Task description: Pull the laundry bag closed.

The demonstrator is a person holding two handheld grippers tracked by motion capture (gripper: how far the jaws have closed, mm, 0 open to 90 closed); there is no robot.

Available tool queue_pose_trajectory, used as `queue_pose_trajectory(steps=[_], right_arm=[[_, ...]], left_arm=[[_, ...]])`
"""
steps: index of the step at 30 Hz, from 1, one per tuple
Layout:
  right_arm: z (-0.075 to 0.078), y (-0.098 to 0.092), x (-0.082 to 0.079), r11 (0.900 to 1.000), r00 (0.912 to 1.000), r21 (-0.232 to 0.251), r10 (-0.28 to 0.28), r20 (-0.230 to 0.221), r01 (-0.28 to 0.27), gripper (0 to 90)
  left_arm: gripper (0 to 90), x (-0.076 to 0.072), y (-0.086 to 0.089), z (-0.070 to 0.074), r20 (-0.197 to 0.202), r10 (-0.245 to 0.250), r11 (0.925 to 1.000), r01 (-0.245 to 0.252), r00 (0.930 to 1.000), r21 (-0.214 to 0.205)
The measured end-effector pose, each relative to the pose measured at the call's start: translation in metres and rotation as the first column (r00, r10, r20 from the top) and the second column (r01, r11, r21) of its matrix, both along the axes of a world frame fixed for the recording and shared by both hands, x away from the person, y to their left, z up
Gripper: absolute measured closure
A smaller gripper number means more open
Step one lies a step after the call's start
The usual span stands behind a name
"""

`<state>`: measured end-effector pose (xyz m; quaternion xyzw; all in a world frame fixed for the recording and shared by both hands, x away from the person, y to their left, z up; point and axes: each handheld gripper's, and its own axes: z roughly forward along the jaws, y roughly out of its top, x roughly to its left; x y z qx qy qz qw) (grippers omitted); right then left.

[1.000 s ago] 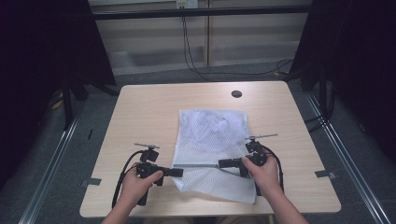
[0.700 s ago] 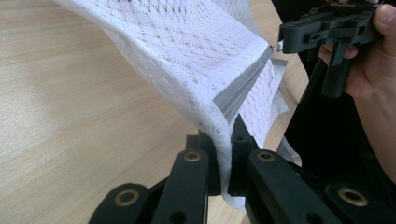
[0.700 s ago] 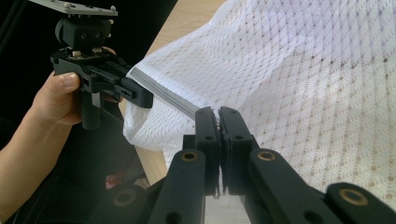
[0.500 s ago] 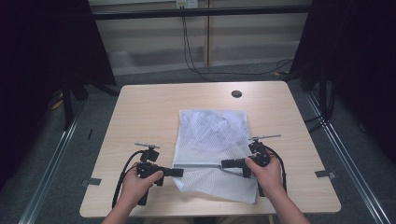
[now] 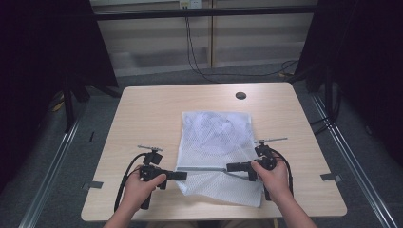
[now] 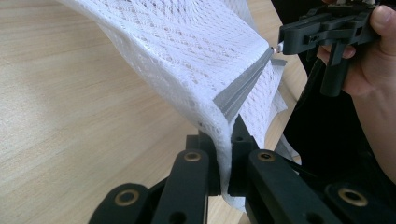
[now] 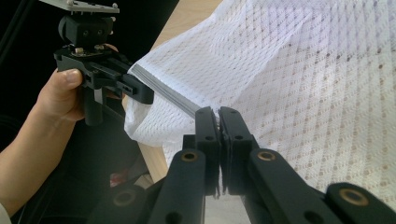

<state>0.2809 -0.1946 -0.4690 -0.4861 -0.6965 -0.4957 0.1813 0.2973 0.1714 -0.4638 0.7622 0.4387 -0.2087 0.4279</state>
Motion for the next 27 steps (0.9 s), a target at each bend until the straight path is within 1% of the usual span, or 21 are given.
queue_pose_trajectory(steps=[5,6,7,8,9,10,12,13,17,19,27], right_arm=[[0.0,-0.001,0.0,1.0,1.0,0.001,-0.003,0.002,0.003,87.8],[0.0,-0.001,0.0,0.9999,1.0,-0.01,-0.006,0.006,0.006,87.8],[0.001,-0.002,0.0,0.9999,1.0,-0.01,-0.008,-0.003,0.008,87.8],[0.0,-0.003,0.0,1.0,1.0,0.001,-0.007,-0.006,0.007,87.8],[0.0,-0.004,-0.001,1.0,1.0,0.005,-0.007,-0.003,0.007,87.8],[0.001,-0.004,-0.001,1.0,1.0,0.0,-0.006,0.001,0.006,87.8],[0.001,-0.004,-0.002,0.9999,1.0,-0.01,-0.005,0.0,0.005,87.8],[0.001,-0.004,-0.001,0.9999,1.0,-0.008,-0.007,-0.001,0.007,87.8],[0.001,-0.006,-0.002,0.9999,1.0,-0.014,-0.007,-0.001,0.007,87.8],[0.0,-0.008,-0.002,1.0,1.0,-0.003,-0.009,-0.003,0.009,87.7],[0.001,-0.011,-0.002,0.9998,0.9999,-0.015,-0.014,-0.006,0.014,87.8]], left_arm=[[88.4,0.0,0.0,0.0,0.003,0.001,1.0,-0.001,1.0,0.004],[88.4,0.0,0.0,0.0,0.0,0.002,1.0,-0.002,1.0,0.002],[88.4,0.0,0.001,0.0,-0.001,0.003,1.0,-0.003,1.0,0.0],[88.4,0.0,0.001,-0.001,-0.005,0.003,1.0,-0.003,1.0,-0.006],[88.4,0.0,0.001,-0.001,-0.003,-0.002,1.0,0.002,1.0,-0.002],[88.4,0.0,0.0,-0.001,-0.012,0.002,1.0,-0.002,0.9999,-0.006],[88.4,-0.001,-0.001,-0.001,-0.014,0.004,1.0,-0.005,0.9999,-0.008],[88.4,0.0,-0.001,-0.001,-0.007,0.001,1.0,-0.001,1.0,-0.004],[88.4,0.0,-0.001,-0.001,-0.008,0.0,1.0,0.0,1.0,-0.004],[88.4,0.001,-0.001,-0.001,-0.011,-0.002,0.9999,0.001,0.9999,-0.01],[88.4,0.0,-0.003,-0.002,-0.019,-0.006,0.9999,0.006,0.9998,-0.012]])
